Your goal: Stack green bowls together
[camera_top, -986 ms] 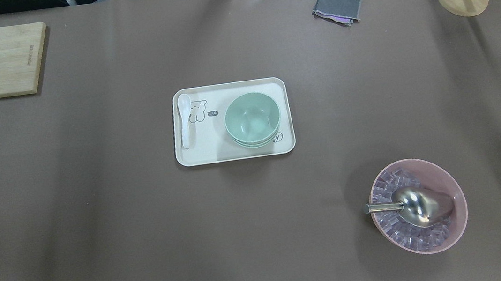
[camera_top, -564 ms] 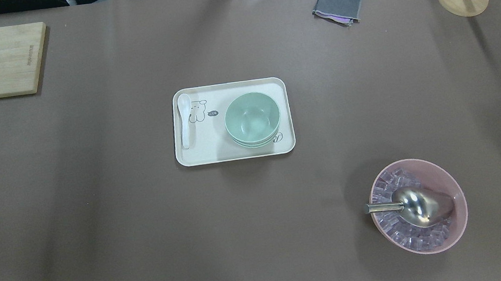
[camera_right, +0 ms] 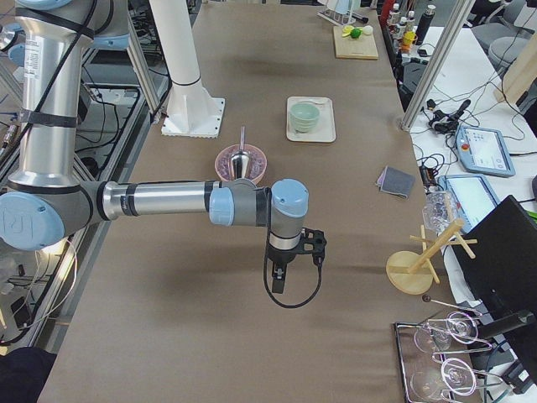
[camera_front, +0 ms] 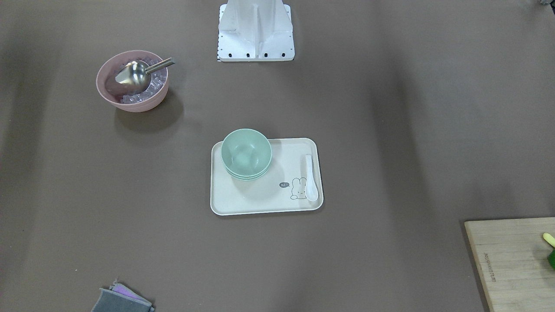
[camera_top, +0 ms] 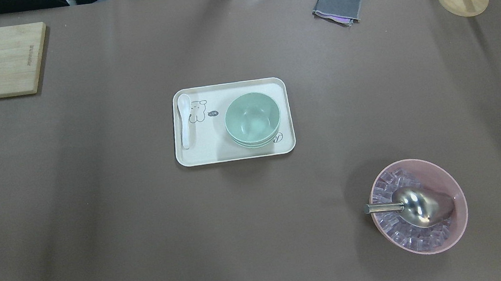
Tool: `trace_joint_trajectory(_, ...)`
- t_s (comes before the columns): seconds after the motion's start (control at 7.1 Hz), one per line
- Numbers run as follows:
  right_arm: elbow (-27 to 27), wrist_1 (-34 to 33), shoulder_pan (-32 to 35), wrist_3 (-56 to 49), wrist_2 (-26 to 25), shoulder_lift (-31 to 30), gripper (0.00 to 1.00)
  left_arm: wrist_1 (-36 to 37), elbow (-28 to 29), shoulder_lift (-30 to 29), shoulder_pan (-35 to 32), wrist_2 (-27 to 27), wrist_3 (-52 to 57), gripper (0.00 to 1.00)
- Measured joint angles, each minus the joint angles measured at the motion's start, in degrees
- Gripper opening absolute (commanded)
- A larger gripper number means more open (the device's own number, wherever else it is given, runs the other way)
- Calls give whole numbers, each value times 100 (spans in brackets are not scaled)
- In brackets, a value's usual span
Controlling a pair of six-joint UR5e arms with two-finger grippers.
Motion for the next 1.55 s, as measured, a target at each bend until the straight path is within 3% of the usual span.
trace_joint_trajectory(1.55, 50, -79, -3, -36, 458, -53, 100, -5, -124, 340, 0, -59, -2, 99)
